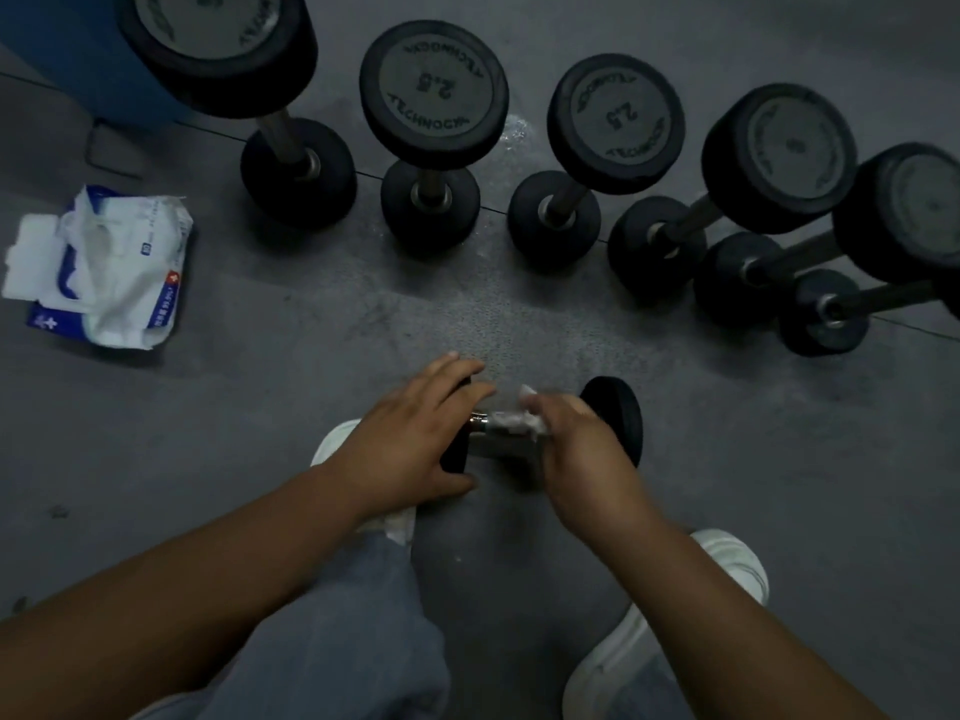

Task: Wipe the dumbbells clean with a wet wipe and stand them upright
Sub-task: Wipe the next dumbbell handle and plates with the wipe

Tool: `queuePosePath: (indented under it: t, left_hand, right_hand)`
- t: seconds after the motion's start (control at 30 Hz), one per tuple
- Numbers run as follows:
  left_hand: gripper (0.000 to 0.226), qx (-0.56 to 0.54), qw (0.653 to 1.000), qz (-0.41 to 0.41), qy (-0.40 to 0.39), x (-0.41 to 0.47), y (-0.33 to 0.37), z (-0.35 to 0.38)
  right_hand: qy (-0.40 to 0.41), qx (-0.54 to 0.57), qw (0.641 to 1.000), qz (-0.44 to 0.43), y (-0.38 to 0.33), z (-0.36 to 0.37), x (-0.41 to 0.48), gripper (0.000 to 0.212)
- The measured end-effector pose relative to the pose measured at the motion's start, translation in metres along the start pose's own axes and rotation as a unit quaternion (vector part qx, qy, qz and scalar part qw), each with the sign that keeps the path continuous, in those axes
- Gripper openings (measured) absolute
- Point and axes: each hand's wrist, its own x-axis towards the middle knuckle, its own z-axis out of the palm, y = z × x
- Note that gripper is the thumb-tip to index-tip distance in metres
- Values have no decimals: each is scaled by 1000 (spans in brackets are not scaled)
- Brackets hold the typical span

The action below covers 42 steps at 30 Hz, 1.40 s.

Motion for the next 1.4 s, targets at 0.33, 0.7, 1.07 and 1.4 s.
queuePosePath:
  t: [0.33, 0.7, 1.07, 1.4]
  left_hand:
    - [101, -164, 980, -96, -64, 65, -27, -44]
    - [128, 19, 999, -43, 16, 44, -23, -30]
    - [118, -17, 999, -29, 4, 48, -27, -36]
    - [99, -2, 998, -51, 35, 20, 1, -22]
  right_hand:
    - [47, -144, 981, 124, -8, 12, 72, 30]
    - [57, -162, 984, -41, -11, 33, 76, 35]
    - [54, -73, 996, 9, -6, -15, 76, 40]
    - [163, -55, 979, 113, -3, 13, 57, 21]
